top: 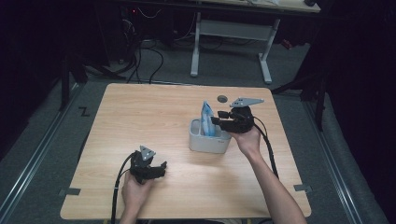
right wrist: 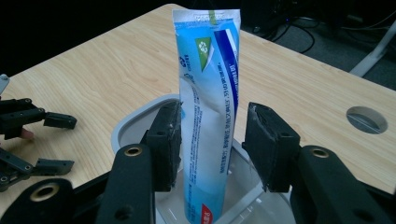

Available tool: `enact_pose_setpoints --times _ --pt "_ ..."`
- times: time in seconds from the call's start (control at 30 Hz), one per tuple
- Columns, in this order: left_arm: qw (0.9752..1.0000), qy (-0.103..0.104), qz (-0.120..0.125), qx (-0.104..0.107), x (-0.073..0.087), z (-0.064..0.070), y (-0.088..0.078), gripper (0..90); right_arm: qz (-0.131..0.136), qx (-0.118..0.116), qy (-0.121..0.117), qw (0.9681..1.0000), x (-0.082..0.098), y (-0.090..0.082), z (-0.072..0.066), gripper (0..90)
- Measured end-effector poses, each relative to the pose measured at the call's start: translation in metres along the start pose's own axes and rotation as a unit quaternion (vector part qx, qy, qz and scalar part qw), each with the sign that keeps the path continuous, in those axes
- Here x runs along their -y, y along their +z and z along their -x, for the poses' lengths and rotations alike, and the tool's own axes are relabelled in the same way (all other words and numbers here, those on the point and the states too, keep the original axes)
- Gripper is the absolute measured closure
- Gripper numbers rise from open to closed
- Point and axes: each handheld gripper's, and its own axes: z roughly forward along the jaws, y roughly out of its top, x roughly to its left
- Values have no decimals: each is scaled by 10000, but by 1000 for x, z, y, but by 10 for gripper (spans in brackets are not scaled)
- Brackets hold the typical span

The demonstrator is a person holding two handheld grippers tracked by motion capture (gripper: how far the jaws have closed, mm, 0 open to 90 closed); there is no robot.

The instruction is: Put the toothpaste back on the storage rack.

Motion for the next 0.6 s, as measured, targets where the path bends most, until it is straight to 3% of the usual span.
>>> enact_pose_setpoints --times 0.6 --pt "10000 3 -1 14 -1 0 1 186 236 81 5 9997 0 -23 4 569"
